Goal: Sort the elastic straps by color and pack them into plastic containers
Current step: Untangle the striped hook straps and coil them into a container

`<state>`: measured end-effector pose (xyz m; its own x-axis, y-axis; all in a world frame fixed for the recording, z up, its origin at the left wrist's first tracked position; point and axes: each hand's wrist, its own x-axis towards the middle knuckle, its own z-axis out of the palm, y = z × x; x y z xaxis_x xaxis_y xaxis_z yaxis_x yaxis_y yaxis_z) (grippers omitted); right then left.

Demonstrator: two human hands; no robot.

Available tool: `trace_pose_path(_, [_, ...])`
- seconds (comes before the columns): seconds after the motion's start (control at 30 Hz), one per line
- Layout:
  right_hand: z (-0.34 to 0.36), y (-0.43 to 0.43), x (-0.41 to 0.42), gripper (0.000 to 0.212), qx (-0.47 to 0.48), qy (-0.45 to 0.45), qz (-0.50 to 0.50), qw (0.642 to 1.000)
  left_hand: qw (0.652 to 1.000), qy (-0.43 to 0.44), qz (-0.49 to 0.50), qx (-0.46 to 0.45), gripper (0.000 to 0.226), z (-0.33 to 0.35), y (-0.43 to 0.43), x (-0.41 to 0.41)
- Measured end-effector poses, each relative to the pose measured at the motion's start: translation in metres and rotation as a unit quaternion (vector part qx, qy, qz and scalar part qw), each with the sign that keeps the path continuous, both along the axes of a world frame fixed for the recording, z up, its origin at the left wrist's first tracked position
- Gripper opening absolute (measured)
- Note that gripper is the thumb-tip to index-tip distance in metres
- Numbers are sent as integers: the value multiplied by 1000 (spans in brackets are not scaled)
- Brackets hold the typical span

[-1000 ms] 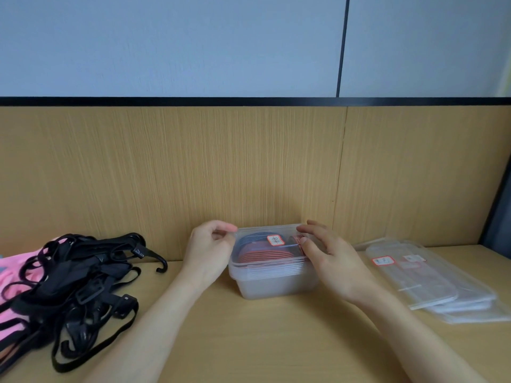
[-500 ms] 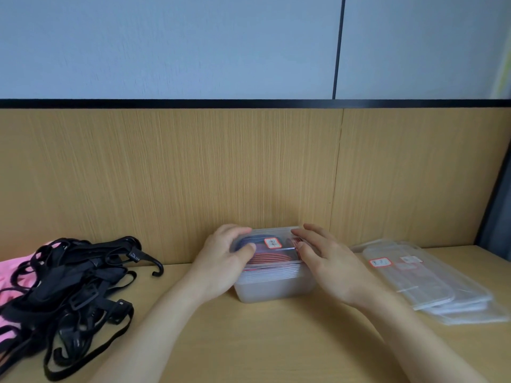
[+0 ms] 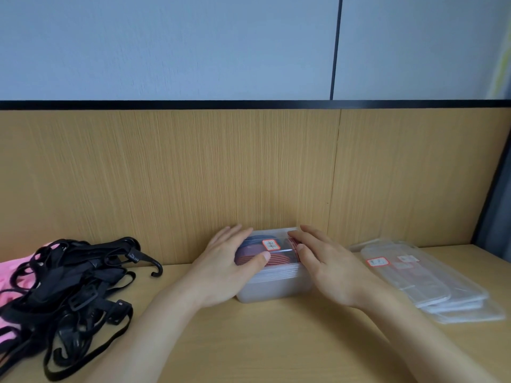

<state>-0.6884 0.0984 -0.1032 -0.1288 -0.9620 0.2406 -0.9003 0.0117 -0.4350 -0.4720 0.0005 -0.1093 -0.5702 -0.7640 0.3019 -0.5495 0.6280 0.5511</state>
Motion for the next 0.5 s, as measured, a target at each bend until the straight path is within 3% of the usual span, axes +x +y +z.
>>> trace_pose_path(0.17, [13, -8, 4, 25, 14, 83, -7, 996, 1000, 5, 3, -5, 74, -2, 1, 0])
trace_pose_path(0.3, [18, -17, 5, 20, 5, 122, 23, 992, 1000, 16, -7, 9, 73, -1, -3, 3])
trace_pose_path(0.37, [19, -19, 0, 29, 31, 88, 58, 994, 999, 26, -11, 16, 74, -1, -6, 4])
trace_pose_path(0.5, [17, -20, -3, 79, 29, 28, 106, 994, 990, 113, -22, 76, 94, -4, 1, 4])
